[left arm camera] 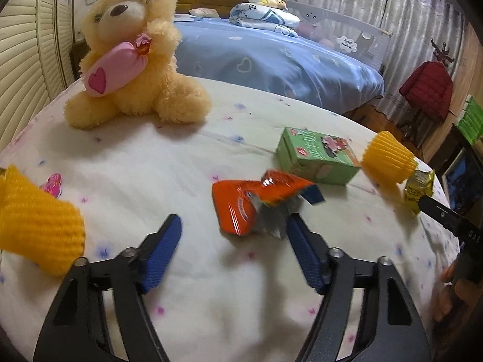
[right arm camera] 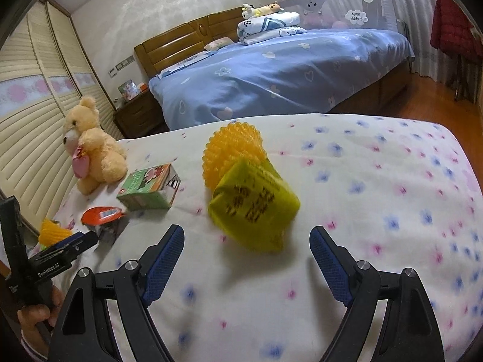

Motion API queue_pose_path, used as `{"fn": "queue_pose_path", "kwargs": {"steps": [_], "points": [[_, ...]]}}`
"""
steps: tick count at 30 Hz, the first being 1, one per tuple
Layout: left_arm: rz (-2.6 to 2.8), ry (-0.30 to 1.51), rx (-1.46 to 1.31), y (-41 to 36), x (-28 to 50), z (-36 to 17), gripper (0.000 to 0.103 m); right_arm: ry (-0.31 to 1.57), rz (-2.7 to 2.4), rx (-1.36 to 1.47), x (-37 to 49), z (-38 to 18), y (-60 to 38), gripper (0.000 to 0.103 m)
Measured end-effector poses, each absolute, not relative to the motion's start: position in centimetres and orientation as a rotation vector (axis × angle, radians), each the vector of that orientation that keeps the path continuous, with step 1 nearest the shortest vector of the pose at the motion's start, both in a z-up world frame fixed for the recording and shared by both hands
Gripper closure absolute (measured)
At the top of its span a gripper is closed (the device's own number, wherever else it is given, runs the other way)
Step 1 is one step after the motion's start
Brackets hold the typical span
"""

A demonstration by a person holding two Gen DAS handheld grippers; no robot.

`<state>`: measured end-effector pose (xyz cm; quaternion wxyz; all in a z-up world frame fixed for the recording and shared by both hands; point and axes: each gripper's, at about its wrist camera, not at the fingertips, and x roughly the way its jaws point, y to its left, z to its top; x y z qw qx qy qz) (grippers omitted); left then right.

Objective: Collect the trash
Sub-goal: 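Grasp the yellow printed packet with the right tool while the left tool grasps the orange wrapper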

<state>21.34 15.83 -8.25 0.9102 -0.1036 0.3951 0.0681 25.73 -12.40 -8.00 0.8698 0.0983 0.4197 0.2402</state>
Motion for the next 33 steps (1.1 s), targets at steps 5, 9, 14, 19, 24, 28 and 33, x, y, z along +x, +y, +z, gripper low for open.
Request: {"fn": "queue_pose_path", "kwargs": {"steps": [5,9,14,19,24,28,33], "points": [[0.104,0.844,-0.226,16.0,22.4,-8.8,0.076,0.865,0.499,0.18,26.5,-8.1,-11.6,0.032],[0.087,0.829,-0.197,15.3,22.1,-8.5,0.095,0.882,0.515,0.179,26.3,-8.5,-11.6,0.062],[0.076,0.821,-0.204,14.4,20.7,-8.1,0.097,0.875,0.537,0.204,24.9,-8.1,-12.6,0.069],[0.029,0.816,-0.204,12.0,18.8,-7.8,0.098,0.866,0.545,0.227,22.8,-7.6,-14.1,0.069],[-0.048,0.803,-0.203,8.9,17.3,-6.9,0.099,0.864,0.547,0.247,20.5,-7.2,-15.7,0.069],[-0.104,0.796,-0.204,6.4,16.5,-6.3,0.099,0.865,0.526,0.263,19.0,-7.2,-17.3,0.069],[-0.156,0.797,-0.195,3.5,16.0,-5.9,0.099,0.863,0.498,0.287,17.6,-7.2,-19.4,0.069]]}}
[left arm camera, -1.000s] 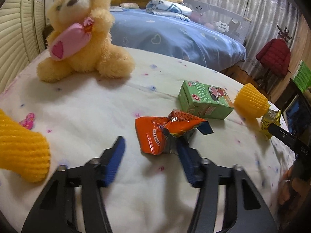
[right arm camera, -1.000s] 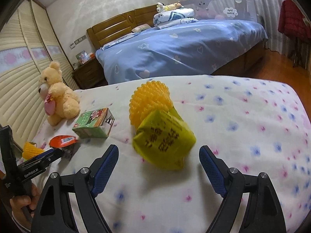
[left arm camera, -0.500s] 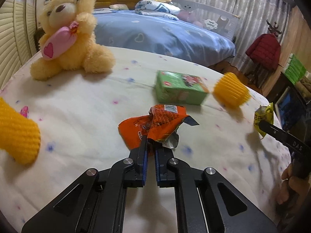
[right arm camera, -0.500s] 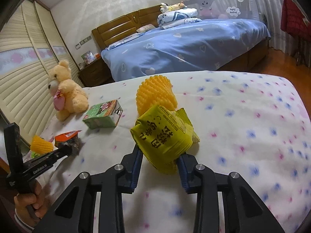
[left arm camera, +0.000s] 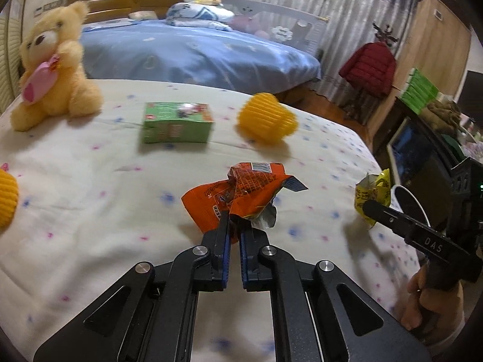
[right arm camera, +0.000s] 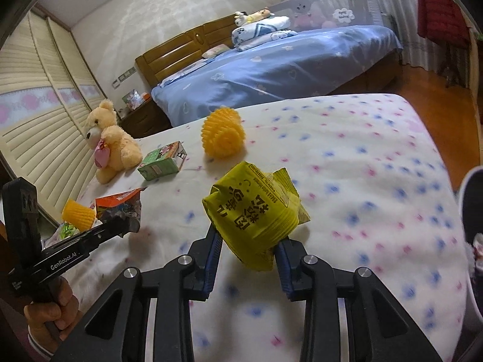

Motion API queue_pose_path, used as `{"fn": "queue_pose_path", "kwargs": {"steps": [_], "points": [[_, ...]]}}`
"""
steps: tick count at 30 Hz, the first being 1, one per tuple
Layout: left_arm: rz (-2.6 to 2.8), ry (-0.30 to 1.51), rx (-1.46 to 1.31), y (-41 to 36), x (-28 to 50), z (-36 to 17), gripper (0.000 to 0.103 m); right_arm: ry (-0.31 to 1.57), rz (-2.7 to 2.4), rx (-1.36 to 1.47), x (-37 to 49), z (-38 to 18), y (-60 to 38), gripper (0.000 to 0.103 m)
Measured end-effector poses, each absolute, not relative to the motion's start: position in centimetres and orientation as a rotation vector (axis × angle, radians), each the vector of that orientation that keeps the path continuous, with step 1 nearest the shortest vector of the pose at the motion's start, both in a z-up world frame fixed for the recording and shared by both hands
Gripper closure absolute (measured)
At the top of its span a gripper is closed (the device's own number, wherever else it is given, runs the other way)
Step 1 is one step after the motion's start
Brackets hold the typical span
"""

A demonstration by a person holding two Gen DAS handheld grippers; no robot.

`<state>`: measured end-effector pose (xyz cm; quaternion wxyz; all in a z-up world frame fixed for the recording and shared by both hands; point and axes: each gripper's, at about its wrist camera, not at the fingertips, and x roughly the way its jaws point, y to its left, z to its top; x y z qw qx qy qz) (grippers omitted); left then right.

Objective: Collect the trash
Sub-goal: 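Grasp the yellow printed packet with the right tool while the left tool grasps the orange wrapper, then carry the yellow packet and orange wrapper toward the bin with both tools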

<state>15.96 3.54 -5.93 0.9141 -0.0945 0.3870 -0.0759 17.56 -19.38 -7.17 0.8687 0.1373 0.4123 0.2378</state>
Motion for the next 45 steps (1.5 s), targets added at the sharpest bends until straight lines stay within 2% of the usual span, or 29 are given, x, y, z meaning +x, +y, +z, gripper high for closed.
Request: {"fn": "queue_pose_path", "kwargs": {"steps": [45], "points": [[-0.471,0.822,-0.016,-14.8,14.9,-4.7,0.099,0.801,0.26,0.405,11.4,-6.8,-33.9,0.069]]}}
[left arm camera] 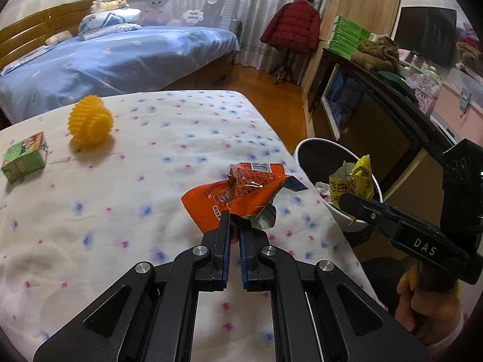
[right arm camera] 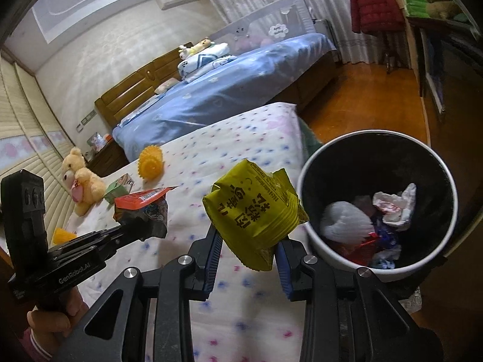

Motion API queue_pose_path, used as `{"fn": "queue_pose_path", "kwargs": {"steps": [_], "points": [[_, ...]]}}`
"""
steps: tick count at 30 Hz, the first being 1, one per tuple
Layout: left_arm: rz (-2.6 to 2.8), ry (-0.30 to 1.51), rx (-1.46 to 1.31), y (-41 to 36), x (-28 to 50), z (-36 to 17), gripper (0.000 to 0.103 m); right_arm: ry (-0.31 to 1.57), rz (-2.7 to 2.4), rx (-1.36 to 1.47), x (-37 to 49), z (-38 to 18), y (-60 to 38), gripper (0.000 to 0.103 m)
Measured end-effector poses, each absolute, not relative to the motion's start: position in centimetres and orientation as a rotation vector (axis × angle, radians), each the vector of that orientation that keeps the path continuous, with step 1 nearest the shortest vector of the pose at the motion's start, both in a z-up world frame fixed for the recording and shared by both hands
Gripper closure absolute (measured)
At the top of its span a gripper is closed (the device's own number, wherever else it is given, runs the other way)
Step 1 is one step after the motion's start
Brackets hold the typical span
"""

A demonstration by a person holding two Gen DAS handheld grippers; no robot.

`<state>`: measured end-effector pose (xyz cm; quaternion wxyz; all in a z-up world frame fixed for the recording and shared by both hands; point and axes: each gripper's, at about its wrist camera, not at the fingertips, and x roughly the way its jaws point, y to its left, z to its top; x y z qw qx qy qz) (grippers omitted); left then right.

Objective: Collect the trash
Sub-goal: 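Carry the yellow packet and orange wrapper toward the bin with both tools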

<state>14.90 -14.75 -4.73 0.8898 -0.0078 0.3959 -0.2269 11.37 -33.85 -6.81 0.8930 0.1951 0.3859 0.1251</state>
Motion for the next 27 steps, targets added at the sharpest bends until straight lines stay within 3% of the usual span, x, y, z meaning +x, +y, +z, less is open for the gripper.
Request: {"fn": "queue_pose_path", "kwargs": {"steps": [27], "points": [[-0.588,0.815,0.077,-22.4,15.3,-4.0,0.099,0.775,0.128,0.433,10.6,-6.8,-40.9,0.069]]}}
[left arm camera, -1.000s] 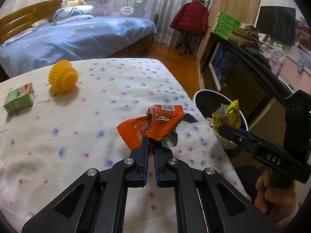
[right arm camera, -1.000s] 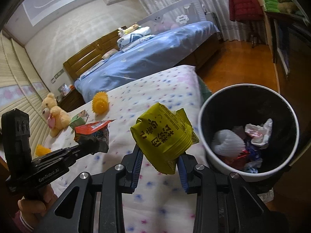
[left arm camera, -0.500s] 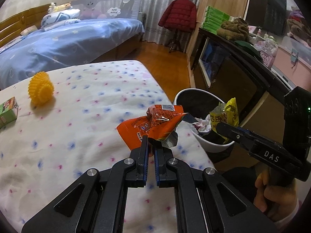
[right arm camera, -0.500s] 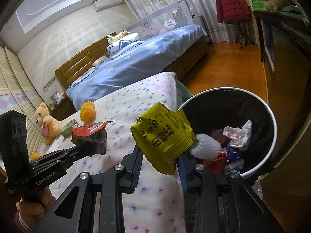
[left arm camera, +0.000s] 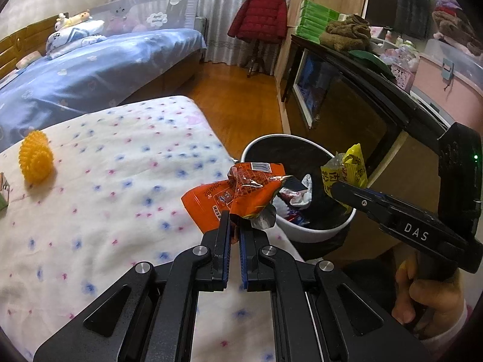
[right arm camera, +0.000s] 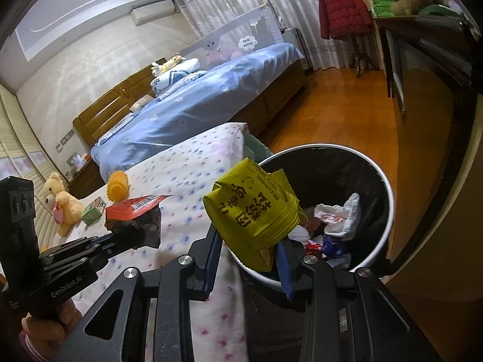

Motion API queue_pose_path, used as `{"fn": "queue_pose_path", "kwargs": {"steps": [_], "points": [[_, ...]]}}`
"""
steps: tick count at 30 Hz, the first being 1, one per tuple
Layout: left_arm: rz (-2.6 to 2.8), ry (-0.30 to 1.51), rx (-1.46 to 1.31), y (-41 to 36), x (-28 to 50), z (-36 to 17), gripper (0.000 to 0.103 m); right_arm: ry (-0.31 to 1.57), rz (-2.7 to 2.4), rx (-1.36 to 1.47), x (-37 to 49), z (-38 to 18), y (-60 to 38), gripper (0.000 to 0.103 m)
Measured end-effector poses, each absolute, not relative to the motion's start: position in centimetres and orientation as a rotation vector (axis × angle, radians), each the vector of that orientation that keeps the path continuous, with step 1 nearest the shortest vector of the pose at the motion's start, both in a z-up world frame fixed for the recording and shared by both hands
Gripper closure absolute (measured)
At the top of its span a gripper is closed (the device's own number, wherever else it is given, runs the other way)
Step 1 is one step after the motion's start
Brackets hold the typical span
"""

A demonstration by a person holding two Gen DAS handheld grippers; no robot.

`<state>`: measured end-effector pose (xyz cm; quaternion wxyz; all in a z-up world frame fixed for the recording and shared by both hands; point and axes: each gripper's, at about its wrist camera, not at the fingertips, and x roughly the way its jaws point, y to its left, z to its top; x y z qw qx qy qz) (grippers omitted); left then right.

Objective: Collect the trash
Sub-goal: 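Carry the yellow packet and orange wrapper toward the bin with both tools, then lower both tools over the bin and open them to drop the packet and wrapper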

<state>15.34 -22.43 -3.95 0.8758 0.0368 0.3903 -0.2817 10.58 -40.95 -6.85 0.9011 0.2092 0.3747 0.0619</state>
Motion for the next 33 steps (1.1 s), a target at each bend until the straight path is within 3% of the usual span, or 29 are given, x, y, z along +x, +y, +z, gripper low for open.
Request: {"fn": "queue_pose_path", "kwargs": {"steps": [33], "points": [[-0.659,0.86,0.125,-28.4,17.8,-4.7,0.099,0.823,0.045,0.441,12.2,-8.3,-45.1,0.069]]}}
